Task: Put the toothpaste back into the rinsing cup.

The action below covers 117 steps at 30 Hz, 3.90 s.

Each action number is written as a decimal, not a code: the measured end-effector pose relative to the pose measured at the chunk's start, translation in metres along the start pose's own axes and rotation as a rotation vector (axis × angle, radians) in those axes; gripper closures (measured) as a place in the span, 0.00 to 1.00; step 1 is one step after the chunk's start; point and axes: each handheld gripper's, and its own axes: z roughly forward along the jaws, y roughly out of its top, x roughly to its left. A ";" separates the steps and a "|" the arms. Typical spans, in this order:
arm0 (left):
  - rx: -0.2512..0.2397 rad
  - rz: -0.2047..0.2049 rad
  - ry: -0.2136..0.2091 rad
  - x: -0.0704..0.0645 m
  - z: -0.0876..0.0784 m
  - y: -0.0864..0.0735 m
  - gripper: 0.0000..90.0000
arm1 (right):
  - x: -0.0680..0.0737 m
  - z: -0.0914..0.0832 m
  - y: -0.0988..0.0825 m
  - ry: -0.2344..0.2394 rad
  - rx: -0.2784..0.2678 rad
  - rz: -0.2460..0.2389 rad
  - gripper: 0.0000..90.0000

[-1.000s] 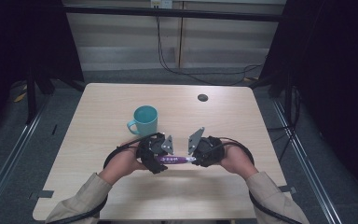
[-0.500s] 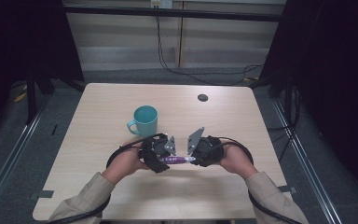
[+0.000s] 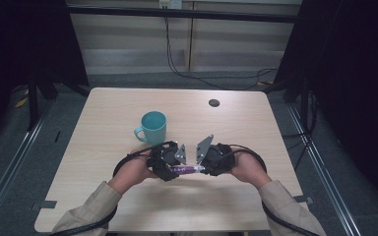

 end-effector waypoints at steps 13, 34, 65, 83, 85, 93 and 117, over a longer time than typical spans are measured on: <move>-0.050 -0.023 0.013 0.001 0.004 -0.003 0.64 | 0.004 -0.005 0.008 -0.001 -0.042 -0.020 0.83; -0.064 -0.012 0.018 0.000 0.000 0.000 0.84 | -0.004 -0.021 0.001 -0.006 -0.220 0.067 0.70; -0.310 -0.270 0.018 0.030 -0.037 -0.041 0.85 | 0.015 0.034 -0.074 -0.105 -0.272 0.421 0.16; -0.476 -0.416 0.084 0.045 -0.048 -0.057 0.85 | 0.030 0.058 -0.089 -0.111 -0.276 0.486 0.15; -0.497 -0.428 0.099 0.046 -0.050 -0.058 0.85 | 0.029 0.058 -0.090 -0.103 -0.285 0.495 0.15; -0.562 -0.471 0.147 0.051 -0.055 -0.063 0.85 | 0.031 0.061 -0.095 -0.102 -0.326 0.519 0.13; -0.698 -0.558 0.265 0.067 -0.067 -0.077 0.85 | 0.034 0.065 -0.101 -0.121 -0.395 0.518 0.12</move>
